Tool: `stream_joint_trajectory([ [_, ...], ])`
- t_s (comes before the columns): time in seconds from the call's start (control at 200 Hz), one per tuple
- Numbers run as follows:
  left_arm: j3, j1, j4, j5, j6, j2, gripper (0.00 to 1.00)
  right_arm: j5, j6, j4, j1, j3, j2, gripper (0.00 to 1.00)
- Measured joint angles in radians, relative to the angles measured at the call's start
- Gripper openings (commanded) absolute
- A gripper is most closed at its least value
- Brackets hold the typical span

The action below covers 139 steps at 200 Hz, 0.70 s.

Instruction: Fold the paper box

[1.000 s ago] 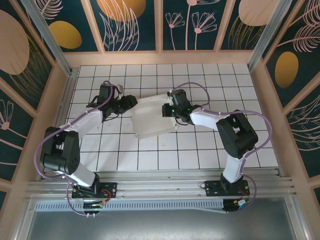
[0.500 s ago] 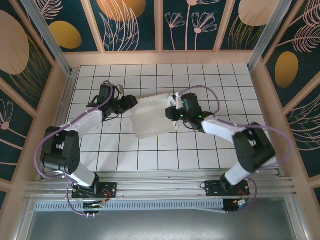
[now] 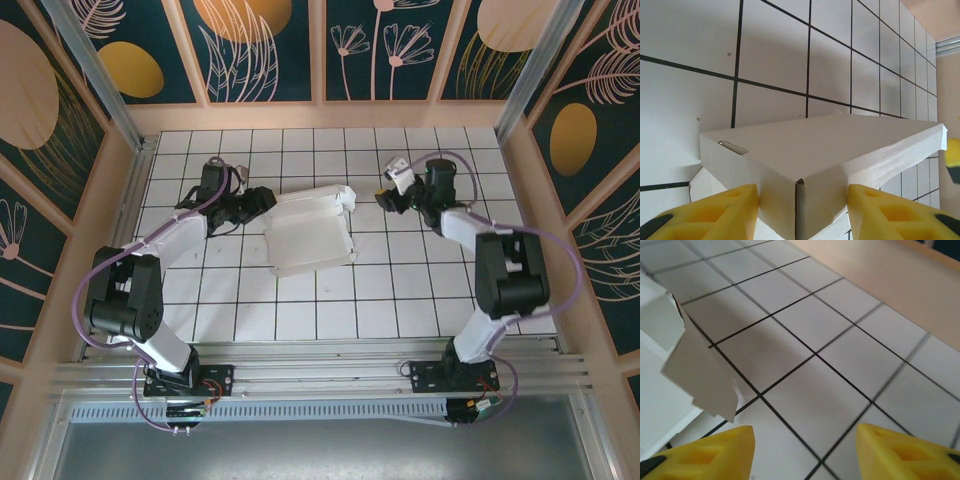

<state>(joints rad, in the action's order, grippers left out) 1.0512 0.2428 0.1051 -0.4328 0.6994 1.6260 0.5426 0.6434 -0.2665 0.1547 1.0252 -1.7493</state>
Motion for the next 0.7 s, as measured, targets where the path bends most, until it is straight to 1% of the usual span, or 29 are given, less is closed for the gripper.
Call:
stream_joint_trajectory([
  [0.11, 0.016, 0.000, 0.013, 0.003, -0.010, 0.009, 0.49, 0.064, 0.137, 0.068, 0.003, 0.144, -0.113, 0.52],
  [0.23, 0.028, 0.000, 0.020, 0.003, -0.015, 0.017, 0.49, 0.100, 0.237, 0.117, 0.018, 0.233, -0.177, 0.52],
  [0.45, 0.030, 0.000, 0.022, 0.002, -0.015, 0.021, 0.49, 0.171, 0.366, 0.190, 0.079, 0.249, -0.198, 0.52],
  [0.696, 0.030, 0.000, 0.020, -0.005, -0.014, 0.025, 0.49, 0.193, 0.418, 0.223, 0.112, 0.249, -0.198, 0.50],
])
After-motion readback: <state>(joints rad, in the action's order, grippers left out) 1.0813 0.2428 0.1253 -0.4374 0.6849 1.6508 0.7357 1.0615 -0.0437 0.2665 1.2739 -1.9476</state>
